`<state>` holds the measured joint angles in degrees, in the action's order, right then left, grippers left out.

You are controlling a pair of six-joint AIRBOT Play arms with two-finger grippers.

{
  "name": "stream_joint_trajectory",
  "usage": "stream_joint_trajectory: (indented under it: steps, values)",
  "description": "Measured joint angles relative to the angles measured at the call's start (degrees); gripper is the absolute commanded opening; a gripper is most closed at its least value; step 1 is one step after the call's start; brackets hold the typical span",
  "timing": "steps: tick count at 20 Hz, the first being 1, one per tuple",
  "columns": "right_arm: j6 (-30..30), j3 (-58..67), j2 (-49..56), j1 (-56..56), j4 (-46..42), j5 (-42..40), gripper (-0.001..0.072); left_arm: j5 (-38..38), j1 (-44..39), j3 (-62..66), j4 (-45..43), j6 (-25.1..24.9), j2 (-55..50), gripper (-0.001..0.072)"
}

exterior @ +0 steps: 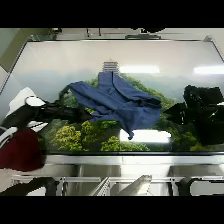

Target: Fold the shirts.

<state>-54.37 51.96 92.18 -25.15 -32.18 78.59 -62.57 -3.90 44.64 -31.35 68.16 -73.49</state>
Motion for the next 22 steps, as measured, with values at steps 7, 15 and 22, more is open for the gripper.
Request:
stream_joint_trajectory:
  steps: [7,15,22]
  values:
    - [-8.33,-0.96,-0.02,11.47,-6.78,-3.74,0.0575,-2.03,5.46,-0.48,-1.86,-0.61,3.91,0.0021]
    - [-14.05,-2.51,-0.07,27.08,-5.29,-11.80,0.0159,-2.67,6.03,-0.50,-2.19,-2.05,4.31,0.0021]
    - [-13.11,-1.70,-5.99,26.23,-3.02,-6.05,0.0018,-4.50,6.03,0.63,-2.10,-2.69,4.42,0.0021]
